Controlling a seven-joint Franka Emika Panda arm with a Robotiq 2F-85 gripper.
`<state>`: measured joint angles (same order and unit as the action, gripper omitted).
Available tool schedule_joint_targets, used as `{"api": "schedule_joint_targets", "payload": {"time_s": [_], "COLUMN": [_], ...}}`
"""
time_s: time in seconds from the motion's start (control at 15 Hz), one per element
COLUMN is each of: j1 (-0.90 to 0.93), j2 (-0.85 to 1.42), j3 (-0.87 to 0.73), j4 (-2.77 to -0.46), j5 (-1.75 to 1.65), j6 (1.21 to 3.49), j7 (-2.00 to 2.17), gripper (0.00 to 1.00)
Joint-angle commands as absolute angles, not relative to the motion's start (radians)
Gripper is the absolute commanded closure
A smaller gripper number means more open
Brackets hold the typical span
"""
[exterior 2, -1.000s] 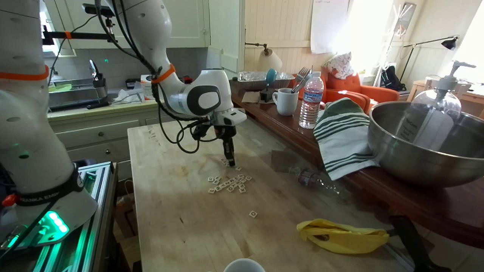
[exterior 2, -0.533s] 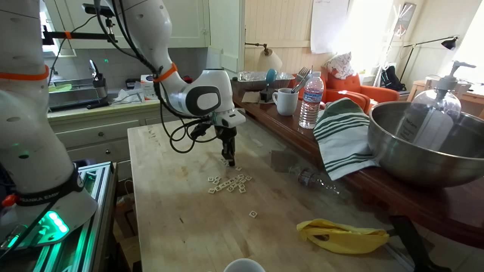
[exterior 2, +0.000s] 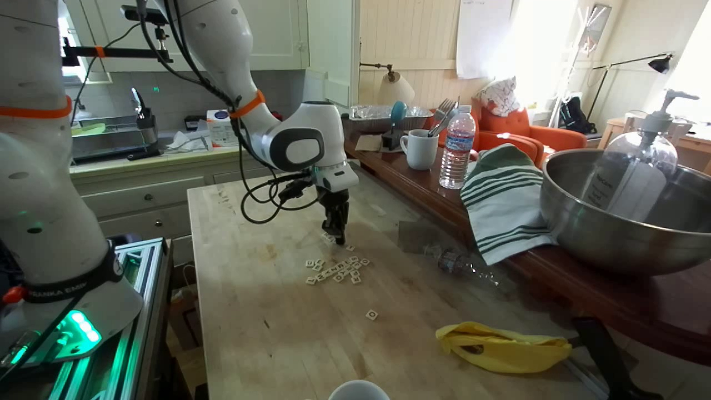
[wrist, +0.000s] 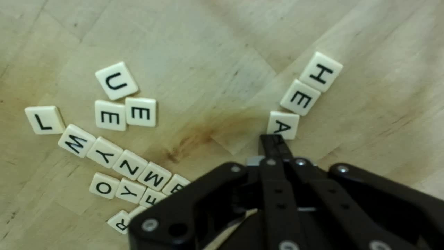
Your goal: Align the small blocks on the table
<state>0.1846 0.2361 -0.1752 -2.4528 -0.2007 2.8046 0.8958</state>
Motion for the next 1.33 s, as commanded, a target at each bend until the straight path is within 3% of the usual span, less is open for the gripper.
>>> {"api": "schedule_joint_targets", "payload": {"time_s": [0.0,1.27], "j1": [0.172,0.164], "j2": [0.243,0.172], "j3": [-0.149,-0.161], "j4": [-2.470,-2.513], "j5": [-0.136,-0.101], "j6": [2.798,2.813], "j7": [0.933,1.000], "gripper": [1.00,1.00]}}
